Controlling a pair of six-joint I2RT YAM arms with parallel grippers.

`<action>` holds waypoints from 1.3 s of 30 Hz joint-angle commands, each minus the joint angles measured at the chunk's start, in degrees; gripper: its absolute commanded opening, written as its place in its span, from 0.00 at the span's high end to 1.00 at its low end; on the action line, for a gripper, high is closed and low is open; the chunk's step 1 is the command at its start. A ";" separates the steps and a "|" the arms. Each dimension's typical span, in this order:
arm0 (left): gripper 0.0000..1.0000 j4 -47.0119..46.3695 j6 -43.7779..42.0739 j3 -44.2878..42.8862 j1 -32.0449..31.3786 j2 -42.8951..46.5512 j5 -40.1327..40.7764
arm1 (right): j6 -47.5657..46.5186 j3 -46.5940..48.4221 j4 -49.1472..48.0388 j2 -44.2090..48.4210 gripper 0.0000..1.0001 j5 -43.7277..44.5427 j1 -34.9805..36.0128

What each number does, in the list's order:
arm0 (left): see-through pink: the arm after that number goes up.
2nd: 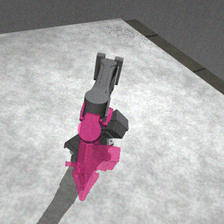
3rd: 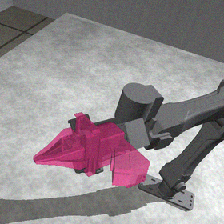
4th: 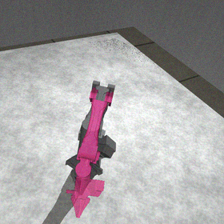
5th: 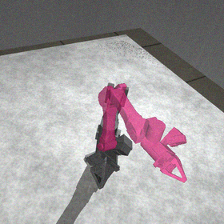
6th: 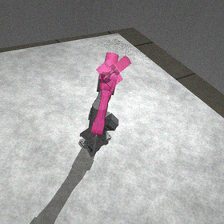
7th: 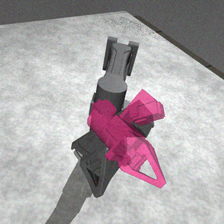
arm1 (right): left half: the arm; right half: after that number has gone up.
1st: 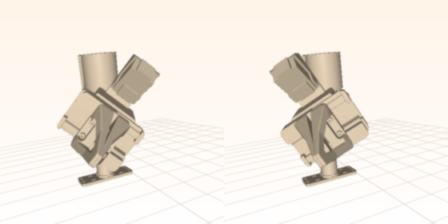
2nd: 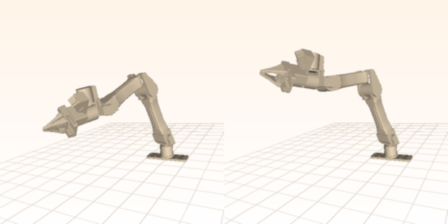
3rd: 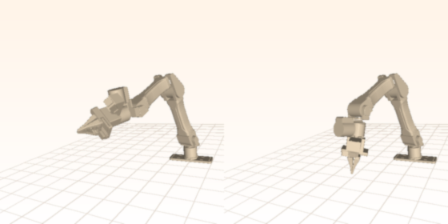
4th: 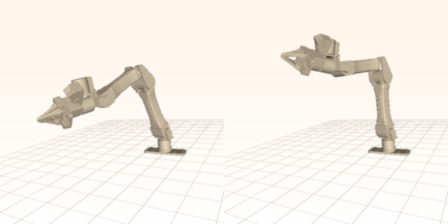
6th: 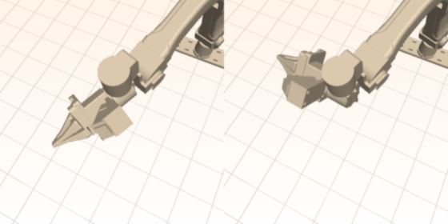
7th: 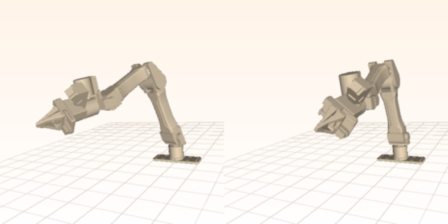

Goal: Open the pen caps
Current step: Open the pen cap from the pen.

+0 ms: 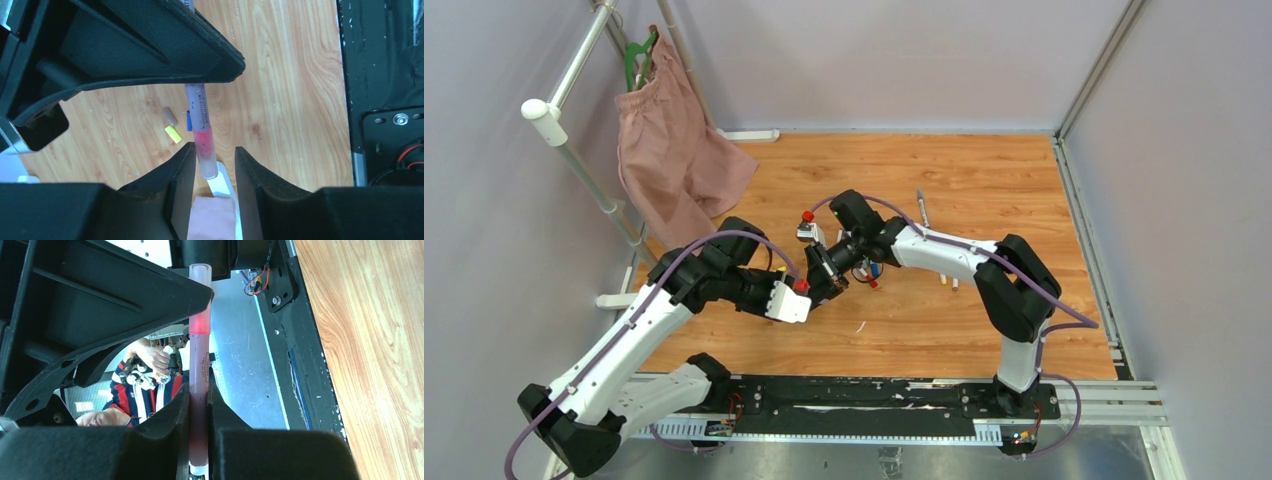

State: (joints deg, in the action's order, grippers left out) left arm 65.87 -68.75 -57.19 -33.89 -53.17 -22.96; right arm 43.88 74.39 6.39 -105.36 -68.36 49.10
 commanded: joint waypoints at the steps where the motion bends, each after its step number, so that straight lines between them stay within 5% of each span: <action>1: 0.63 1.71 -0.07 -0.97 -0.26 -1.67 -1.72 | 0.38 1.41 -2.82 2.05 1.00 -2.36 0.17; 9: 0.62 1.69 0.03 -1.30 -0.28 -3.86 -1.07 | -0.03 0.74 -4.43 3.24 1.00 -3.70 0.64; 14: 0.94 1.67 -0.19 -2.01 -0.35 -3.72 -0.74 | -1.56 -0.03 -3.11 3.54 1.00 -3.25 0.60; 15: 1.00 1.69 -0.24 -2.22 -0.32 -3.69 -0.62 | -2.68 0.22 -1.48 3.36 0.96 -2.43 0.64; 18: 1.00 1.72 -0.16 -2.61 -0.30 -3.62 -0.55 | -5.26 2.20 2.84 2.49 0.63 0.10 0.97; 22: 1.00 1.72 -0.21 -2.64 -0.34 -3.94 -0.75 | -4.91 6.63 2.95 -0.45 0.54 0.28 2.89; 34: 1.00 1.63 -0.39 -2.80 -0.37 -3.93 0.72 | -5.08 6.28 2.75 -2.79 0.64 -1.13 3.72; 37: 1.00 1.69 -0.55 -3.00 -0.34 -4.26 1.52 | -5.55 3.59 2.75 -1.02 0.94 0.17 3.27; 39: 1.00 1.65 -1.05 -2.82 -0.29 -4.52 3.98 | -5.44 -0.25 2.83 0.98 1.00 1.44 2.31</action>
State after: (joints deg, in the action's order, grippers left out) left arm 67.24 -68.64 -59.05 -33.93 -57.17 -22.39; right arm 39.40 79.61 7.38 -107.83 -67.88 51.96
